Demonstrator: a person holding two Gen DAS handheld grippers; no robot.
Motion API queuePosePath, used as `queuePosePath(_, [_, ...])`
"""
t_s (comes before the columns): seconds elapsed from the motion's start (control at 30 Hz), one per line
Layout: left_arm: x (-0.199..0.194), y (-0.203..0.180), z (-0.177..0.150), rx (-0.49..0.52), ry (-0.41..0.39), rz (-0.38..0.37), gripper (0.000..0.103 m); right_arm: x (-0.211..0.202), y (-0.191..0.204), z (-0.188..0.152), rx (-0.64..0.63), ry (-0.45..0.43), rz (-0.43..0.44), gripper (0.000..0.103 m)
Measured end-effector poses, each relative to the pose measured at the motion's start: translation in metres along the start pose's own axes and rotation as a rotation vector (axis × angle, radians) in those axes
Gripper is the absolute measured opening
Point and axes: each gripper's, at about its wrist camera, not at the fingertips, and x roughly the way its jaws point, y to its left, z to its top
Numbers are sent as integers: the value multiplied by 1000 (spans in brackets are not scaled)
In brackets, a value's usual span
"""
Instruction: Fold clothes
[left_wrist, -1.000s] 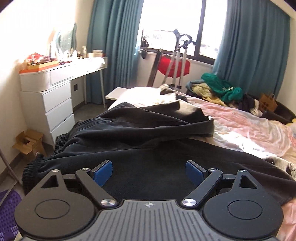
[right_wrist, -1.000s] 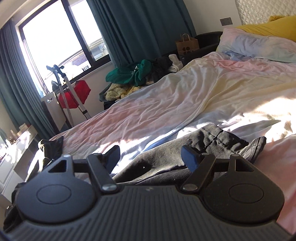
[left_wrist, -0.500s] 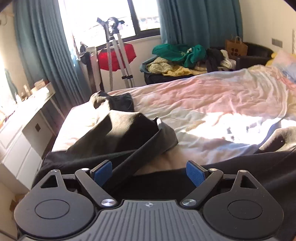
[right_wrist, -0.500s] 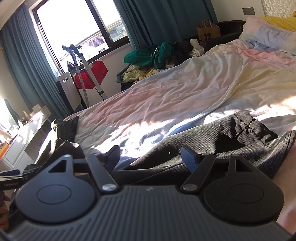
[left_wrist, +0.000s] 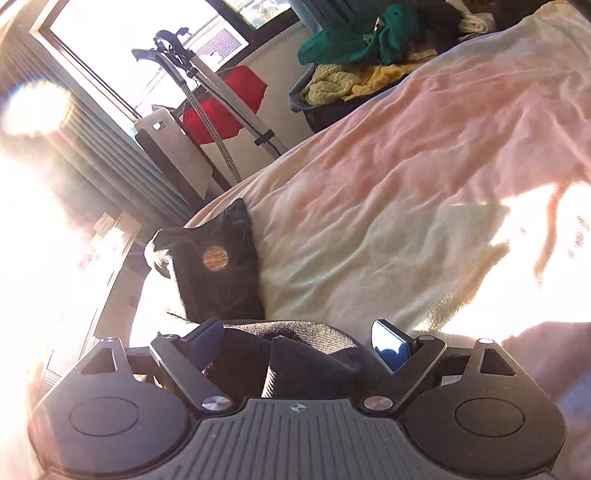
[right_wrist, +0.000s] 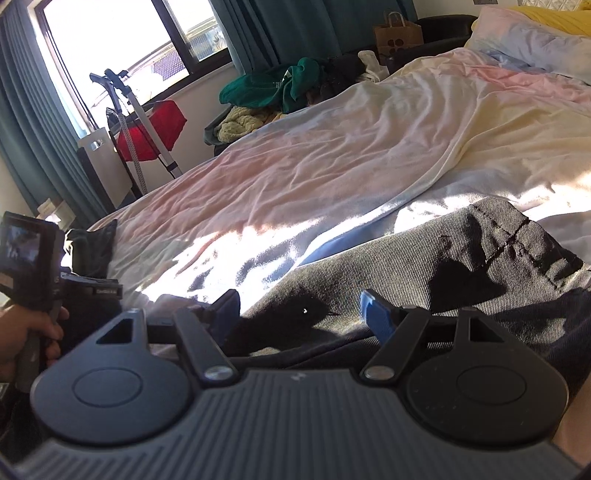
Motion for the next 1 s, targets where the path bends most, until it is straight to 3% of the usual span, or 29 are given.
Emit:
queuePosePath(0.13, [8,6,-8,-7,22,-75,72,11,-5,-1,17,20,-5,75])
queuePosePath(0.2, [6,13,-12,-27,21,-113,48,14,-6,0,25,25,-6,75])
queuePosePath(0.3, [-9,21,-15,-32,2,-120,23,13,-5,0,18,26,-5,75])
queuePosePath(0.4, [-40,38,-21,-73,-41,-137,7,7,-5,1,10,15,0,75])
queuePosePath(0.63, [-145,83,-73,-145,-205,-237,2,-8,-7,4,19,-11,-9,75])
queuePosePath(0.8, [-199,110,-142,-328,-250,-263,1,-13,5,-3,-27,1,6,75])
queuePosePath(0.9, [-211,115,-190,-437,-259,-241,1,-13,12,-9,-54,17,12,75])
queuePosePath(1.0, [-205,118,-228,-607,-225,-246,0,-12,16,-15,-61,40,54,75])
